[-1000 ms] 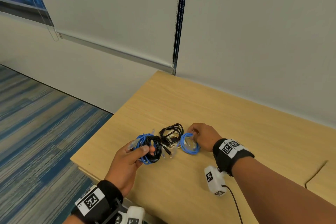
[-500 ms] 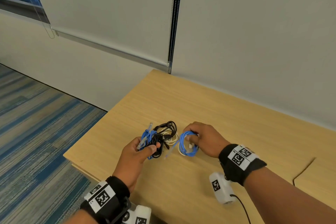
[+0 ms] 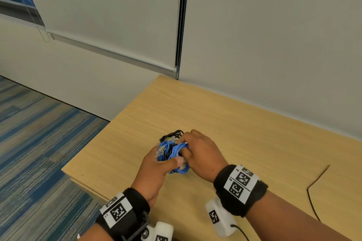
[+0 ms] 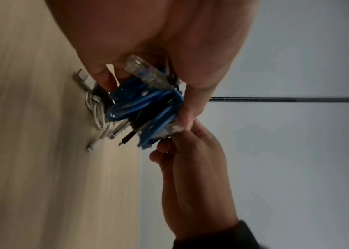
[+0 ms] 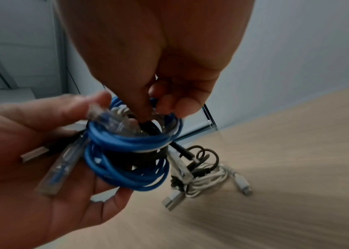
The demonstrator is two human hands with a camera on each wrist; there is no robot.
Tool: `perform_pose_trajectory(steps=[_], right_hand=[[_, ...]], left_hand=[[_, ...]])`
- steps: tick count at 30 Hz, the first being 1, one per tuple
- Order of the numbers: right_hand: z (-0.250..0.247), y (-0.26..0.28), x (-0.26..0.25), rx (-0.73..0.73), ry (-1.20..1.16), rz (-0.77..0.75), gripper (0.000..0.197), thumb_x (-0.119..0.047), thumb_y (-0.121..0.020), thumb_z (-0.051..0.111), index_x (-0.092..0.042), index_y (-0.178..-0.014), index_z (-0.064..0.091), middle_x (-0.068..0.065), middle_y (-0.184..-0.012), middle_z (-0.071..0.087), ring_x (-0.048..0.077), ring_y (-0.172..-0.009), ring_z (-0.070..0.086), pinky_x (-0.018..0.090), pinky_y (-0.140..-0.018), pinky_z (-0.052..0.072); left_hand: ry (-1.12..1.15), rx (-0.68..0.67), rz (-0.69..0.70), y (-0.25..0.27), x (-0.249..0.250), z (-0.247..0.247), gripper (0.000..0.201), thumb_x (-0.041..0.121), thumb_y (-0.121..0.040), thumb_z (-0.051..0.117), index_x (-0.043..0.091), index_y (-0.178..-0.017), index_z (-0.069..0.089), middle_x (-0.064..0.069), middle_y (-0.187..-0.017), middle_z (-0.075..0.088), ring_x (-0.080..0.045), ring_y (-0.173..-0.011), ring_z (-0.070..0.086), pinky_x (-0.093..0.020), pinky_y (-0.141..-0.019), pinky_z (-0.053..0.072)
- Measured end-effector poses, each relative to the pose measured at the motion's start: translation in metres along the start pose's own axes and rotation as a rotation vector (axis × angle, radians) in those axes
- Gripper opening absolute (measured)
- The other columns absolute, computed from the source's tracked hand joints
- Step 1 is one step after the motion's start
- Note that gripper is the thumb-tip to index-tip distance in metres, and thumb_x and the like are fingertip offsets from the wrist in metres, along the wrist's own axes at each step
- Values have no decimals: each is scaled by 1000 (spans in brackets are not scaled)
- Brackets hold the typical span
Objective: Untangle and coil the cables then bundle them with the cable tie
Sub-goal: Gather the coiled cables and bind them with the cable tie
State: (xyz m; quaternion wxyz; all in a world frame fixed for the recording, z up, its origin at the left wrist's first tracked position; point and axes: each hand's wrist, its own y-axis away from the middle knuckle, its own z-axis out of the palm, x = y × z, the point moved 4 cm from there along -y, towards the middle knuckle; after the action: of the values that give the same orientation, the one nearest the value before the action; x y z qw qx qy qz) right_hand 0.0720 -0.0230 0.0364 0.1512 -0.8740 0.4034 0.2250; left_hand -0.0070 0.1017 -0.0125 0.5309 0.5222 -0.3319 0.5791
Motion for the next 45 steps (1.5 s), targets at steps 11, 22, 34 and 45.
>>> perform_pose_trajectory(steps=[11, 22, 34, 45], right_hand=[[36, 7, -6, -451, -569, 70, 52, -13, -97, 57, -30, -145, 47, -5, -133, 63, 13, -117, 63, 37, -103, 51], [52, -12, -34, -276, -532, -55, 35, -7, -95, 44, -20, -127, 48, 3, -121, 57, 18, -110, 56, 42, -97, 49], [73, -45, -59, -374, -556, -20, 44, 0, -93, 43, -20, -130, 54, 7, -132, 55, 21, -126, 52, 47, -108, 43], [48, -89, 1, -110, 85, 78, 29, -37, -89, 59, -30, -117, 67, -3, -129, 59, 23, -122, 52, 39, -98, 43]], left_hand=[[160, -100, -137, 17, -14, -41, 41, 11, -80, 72, 4, -121, 69, -28, -121, 68, -45, -114, 65, -53, -99, 53], [186, -87, -111, 15, -6, -67, 52, 25, -73, 82, 8, -121, 71, -39, -120, 62, -42, -103, 61, -47, -97, 48], [270, -14, -123, 17, -8, -93, 45, 11, -79, 73, 5, -124, 68, -27, -124, 67, -40, -115, 66, -40, -93, 57], [447, 84, -339, 25, -31, -109, 52, 7, -71, 82, -6, -119, 68, -32, -124, 65, -46, -115, 64, -57, -108, 45]])
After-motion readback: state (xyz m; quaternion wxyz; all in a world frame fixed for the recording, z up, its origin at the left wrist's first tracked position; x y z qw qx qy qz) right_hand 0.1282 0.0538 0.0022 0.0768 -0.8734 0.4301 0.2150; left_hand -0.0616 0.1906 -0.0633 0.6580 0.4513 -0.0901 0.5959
